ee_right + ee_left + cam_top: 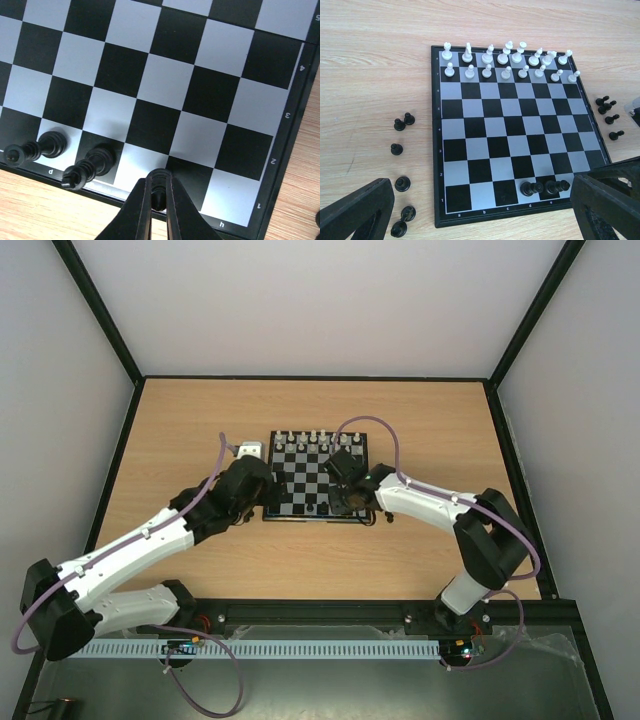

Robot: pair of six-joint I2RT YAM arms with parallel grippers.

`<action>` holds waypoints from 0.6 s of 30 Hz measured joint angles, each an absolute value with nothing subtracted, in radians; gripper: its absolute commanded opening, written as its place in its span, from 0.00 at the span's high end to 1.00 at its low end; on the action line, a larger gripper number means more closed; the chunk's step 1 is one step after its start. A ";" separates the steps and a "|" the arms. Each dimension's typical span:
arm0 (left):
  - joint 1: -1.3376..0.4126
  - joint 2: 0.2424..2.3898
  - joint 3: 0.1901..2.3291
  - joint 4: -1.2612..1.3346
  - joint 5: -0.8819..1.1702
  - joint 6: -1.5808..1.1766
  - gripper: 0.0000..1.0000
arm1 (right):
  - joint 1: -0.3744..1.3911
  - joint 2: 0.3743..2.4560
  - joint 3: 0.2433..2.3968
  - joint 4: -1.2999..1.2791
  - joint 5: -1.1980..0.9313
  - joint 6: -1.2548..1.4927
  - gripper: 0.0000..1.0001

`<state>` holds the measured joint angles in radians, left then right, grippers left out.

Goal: Set up the chess pieces on the board
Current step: Place the chess piece on the chessboard.

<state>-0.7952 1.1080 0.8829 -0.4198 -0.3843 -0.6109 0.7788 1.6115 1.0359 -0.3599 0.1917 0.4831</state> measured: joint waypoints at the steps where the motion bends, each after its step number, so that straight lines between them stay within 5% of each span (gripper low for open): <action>1: -0.795 1.106 0.883 -0.420 -0.385 -0.611 0.01 | 0.781 1.617 1.042 -0.361 0.192 0.483 0.97; 14: -0.790 1.086 0.883 -0.433 -0.387 -0.611 0.01 | 0.807 1.684 1.083 -0.363 0.191 0.483 0.96; 18: -0.784 1.086 0.881 -0.433 -0.387 -0.611 0.00 | 0.809 1.685 1.084 -0.362 0.191 0.484 0.89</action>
